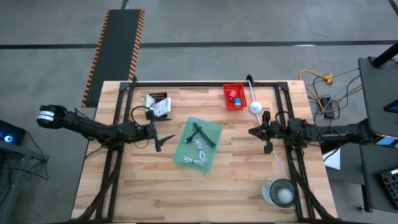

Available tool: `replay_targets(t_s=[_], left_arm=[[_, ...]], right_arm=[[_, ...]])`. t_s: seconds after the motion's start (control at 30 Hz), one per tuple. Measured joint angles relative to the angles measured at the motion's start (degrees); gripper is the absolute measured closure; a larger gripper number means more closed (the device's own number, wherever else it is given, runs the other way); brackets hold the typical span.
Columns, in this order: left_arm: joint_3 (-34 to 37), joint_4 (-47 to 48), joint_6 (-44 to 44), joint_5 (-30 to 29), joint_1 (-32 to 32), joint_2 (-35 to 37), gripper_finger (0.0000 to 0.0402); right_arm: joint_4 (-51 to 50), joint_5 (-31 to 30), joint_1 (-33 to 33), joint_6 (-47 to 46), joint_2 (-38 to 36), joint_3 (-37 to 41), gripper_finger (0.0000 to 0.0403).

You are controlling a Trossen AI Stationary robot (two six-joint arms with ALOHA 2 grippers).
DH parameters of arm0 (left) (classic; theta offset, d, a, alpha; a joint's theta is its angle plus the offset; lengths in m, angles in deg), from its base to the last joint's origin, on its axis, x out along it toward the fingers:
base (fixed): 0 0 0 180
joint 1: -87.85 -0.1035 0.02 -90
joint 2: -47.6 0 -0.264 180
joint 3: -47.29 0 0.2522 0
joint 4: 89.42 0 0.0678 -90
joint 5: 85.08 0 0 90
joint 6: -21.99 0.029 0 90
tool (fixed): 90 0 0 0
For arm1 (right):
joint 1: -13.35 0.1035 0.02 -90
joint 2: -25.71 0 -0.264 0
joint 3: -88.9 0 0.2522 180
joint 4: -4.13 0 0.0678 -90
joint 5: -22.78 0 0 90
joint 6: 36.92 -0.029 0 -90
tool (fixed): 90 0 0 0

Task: Pick and place items into bin
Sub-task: Return to Home Position

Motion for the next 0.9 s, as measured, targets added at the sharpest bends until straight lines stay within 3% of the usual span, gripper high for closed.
replay_targets(t_s=[0.2, 0.37, 0.6, 0.77, 0.9], left_arm=[[0.0, 4.3, -0.3, 0.3, 0.0, -0.3, 0.0087], [0.2, 10.8, 0.0, 2.0, 0.0, 0.1, 0.0150], [-0.7, 9.4, 1.2, 21.8, -0.1, 1.8, 0.0291], [-0.8, 10.3, -1.3, 17.0, -1.4, 0.0, 0.0389], [-1.3, 8.2, -8.6, 10.9, -3.9, 1.7, 0.0392]], right_arm=[[-0.2, 0.1, 0.0, 0.0, 0.1, 0.0, 0.0385], [-0.8, 0.1, 0.0, -1.3, 1.2, 0.0, 0.0385], [-1.7, 0.1, 0.0, -2.7, 4.3, 0.0, 0.0385], [-1.5, 0.1, 0.0, -3.4, 6.6, 0.0, 0.0385], [-1.5, 0.1, 0.0, -3.4, 8.0, 0.0, 0.0385]])
